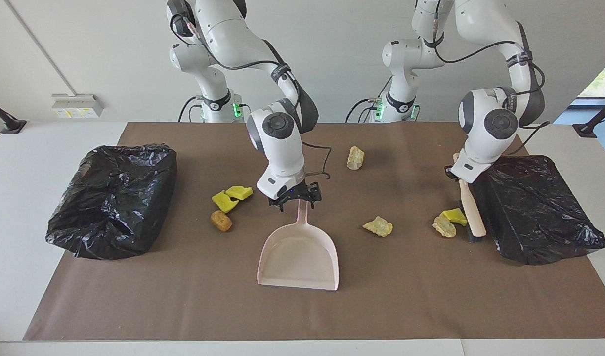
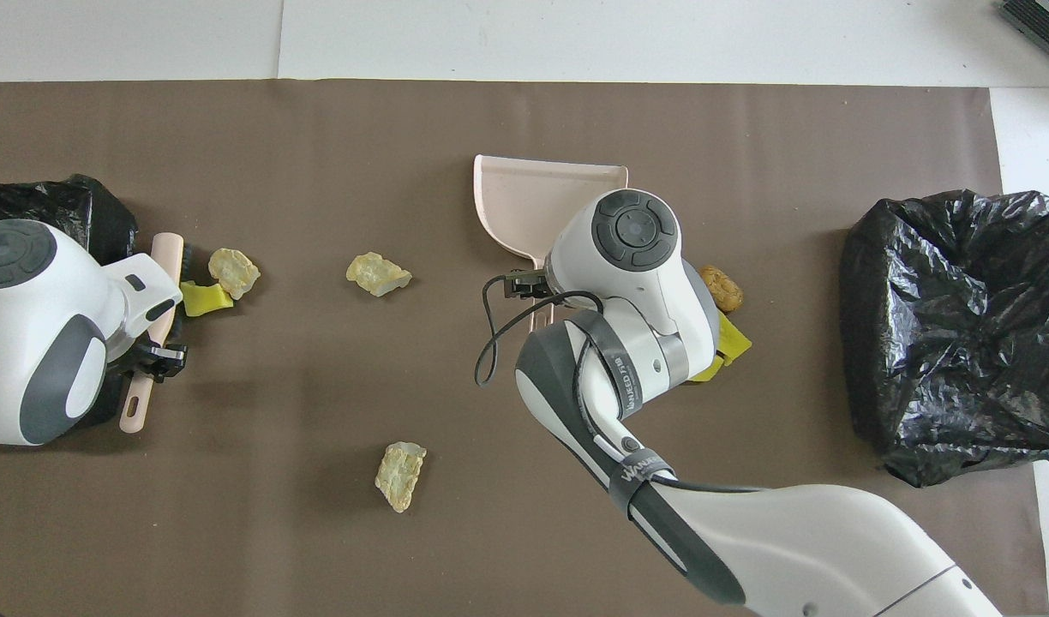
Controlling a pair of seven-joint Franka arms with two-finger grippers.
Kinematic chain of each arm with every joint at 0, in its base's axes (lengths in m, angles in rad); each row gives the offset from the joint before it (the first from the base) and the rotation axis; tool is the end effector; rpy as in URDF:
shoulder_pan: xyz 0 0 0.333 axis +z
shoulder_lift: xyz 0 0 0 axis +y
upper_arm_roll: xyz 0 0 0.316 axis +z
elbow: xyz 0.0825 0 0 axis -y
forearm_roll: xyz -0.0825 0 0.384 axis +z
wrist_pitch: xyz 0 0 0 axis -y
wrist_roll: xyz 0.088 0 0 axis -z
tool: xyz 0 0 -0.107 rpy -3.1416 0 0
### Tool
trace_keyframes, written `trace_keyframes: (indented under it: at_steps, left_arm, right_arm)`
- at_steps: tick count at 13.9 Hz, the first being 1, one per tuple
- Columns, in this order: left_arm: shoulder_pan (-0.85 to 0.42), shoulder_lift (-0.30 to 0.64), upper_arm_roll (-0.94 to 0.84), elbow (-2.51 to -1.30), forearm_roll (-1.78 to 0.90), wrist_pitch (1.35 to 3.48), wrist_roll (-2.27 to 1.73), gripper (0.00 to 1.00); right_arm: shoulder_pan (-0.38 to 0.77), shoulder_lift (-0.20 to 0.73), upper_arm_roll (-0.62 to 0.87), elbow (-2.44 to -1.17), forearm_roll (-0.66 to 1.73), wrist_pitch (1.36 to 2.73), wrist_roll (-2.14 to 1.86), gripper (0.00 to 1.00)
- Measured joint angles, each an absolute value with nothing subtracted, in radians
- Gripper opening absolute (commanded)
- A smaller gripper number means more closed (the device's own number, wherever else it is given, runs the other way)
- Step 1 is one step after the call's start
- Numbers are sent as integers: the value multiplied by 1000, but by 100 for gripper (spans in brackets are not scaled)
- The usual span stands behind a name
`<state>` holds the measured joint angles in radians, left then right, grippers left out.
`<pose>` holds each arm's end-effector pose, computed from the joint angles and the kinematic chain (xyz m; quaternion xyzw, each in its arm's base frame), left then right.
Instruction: Sweep and dump trash in bin
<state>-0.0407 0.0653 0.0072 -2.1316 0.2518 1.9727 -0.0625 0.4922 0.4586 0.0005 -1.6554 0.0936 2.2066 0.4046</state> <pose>0.5259 -0.0017 0.3625 -0.9866 0.0474 0.1056 0.1148 0.6001 0.3257 0.3537 -0.9980 -0.0179 -0.0247 0.0552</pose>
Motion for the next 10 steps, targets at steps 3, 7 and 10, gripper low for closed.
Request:
trace_keyframes:
  at_steps: [3, 7, 10]
  left_arm:
    - [-91, 61, -5, -2134, 189, 1977, -11, 0]
    - [-210, 59, -11, -2138, 163, 1977, 6, 0]
    - [-275, 49, -13, -2150, 104, 1977, 82, 0]
  right_arm:
    - [491, 459, 0, -1651, 94, 2191, 402, 0]
    - [494, 459, 0, -1649, 94, 2185, 402, 0]
    - [476, 444, -14, -1640, 93, 2127, 351, 0]
